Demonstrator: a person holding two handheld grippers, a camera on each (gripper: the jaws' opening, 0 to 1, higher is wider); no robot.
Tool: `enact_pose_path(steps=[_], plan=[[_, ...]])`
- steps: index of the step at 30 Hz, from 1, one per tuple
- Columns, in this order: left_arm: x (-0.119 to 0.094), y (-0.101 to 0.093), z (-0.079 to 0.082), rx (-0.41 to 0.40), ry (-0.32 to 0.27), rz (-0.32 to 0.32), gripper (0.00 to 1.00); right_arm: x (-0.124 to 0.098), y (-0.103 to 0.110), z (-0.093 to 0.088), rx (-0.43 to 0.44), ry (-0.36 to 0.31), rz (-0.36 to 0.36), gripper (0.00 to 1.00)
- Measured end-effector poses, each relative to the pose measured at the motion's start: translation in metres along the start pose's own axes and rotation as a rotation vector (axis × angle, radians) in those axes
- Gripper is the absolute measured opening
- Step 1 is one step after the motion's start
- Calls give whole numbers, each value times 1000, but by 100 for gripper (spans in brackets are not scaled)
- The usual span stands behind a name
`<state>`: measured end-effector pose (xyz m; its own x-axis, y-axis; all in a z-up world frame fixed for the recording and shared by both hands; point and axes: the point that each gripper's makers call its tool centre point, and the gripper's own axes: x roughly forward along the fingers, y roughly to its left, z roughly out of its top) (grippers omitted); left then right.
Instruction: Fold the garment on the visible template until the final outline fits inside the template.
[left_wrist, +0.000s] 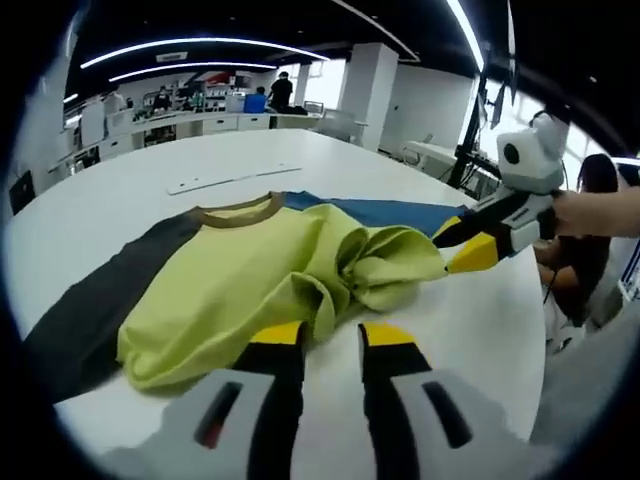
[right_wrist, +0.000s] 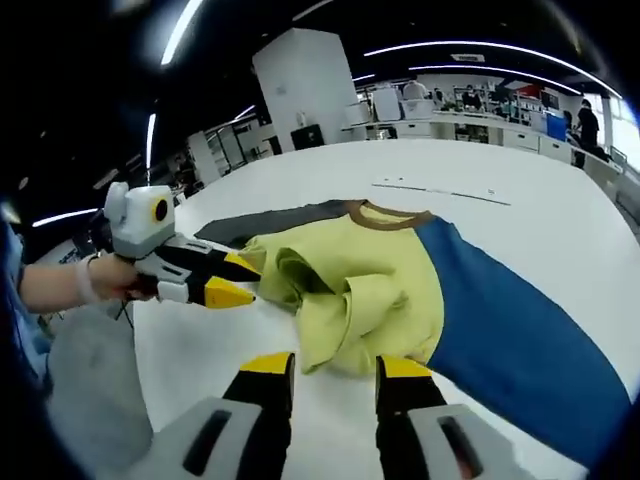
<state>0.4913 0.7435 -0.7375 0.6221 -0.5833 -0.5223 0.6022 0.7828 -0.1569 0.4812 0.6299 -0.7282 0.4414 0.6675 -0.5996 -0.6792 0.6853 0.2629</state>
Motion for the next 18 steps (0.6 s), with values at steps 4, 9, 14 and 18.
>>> enact_pose_path(steps=[4,9,14,18], plan=[[9,1,-3,-19,4,1,16,5,2,-3,27,2,7,27],[13,0,-3,-59,4,9,13,8,1,-6,55,7,4,10],[13,-2,-3,-99,-1,4,4,11,2,-5,95,3,20,9],[10,-2,-2,-157,5,-10,2,11,2,-5,88,7,15,0]])
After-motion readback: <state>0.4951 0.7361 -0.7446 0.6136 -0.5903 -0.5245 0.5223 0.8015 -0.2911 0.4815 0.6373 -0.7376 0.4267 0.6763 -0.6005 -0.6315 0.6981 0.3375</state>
